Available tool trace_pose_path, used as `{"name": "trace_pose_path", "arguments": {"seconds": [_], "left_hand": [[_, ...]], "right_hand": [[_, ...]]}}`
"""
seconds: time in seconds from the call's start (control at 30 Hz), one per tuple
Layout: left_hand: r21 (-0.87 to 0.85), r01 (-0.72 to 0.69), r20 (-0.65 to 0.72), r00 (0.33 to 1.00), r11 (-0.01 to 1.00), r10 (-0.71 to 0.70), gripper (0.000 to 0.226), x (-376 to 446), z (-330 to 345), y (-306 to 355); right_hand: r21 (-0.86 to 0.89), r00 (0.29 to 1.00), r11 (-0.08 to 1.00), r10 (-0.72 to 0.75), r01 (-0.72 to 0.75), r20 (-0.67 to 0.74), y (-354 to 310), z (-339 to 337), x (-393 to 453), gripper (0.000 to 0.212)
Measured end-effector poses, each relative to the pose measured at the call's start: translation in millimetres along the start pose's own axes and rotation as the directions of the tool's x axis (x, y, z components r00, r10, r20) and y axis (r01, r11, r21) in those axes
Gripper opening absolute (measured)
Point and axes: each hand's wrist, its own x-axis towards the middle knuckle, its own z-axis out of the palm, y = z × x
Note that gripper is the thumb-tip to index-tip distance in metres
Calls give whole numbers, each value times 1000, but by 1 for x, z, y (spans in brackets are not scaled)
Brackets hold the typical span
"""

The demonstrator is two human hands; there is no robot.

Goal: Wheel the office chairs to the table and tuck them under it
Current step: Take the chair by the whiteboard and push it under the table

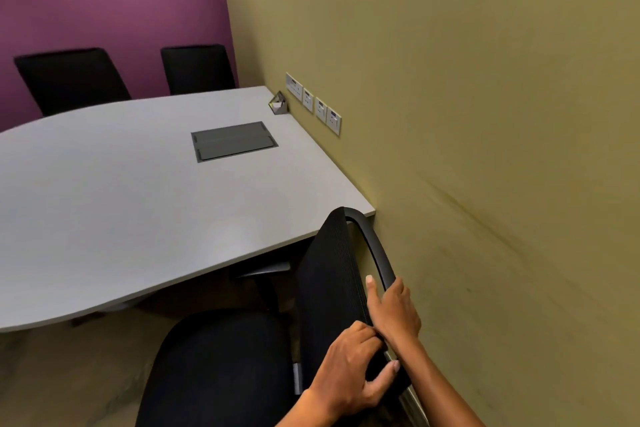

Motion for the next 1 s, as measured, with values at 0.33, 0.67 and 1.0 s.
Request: {"name": "trace_pose_path", "arguments": {"seconds": [0.33, 0.67, 1.0], "left_hand": [[71, 216, -235, 953, 974, -194, 37, -22, -63, -27], [177, 411, -273, 893, 894, -357, 44, -61, -111, -51], [260, 755, -340, 655, 601, -675, 55, -104, -144, -65]], "right_hand": [[378, 957, 919, -1, -113, 290, -41, 29, -41, 97], [-72, 768, 768, -622, 636, 154, -61, 47, -41, 78], [-75, 213, 206, -809, 976, 547, -137, 72, -1, 91]]}}
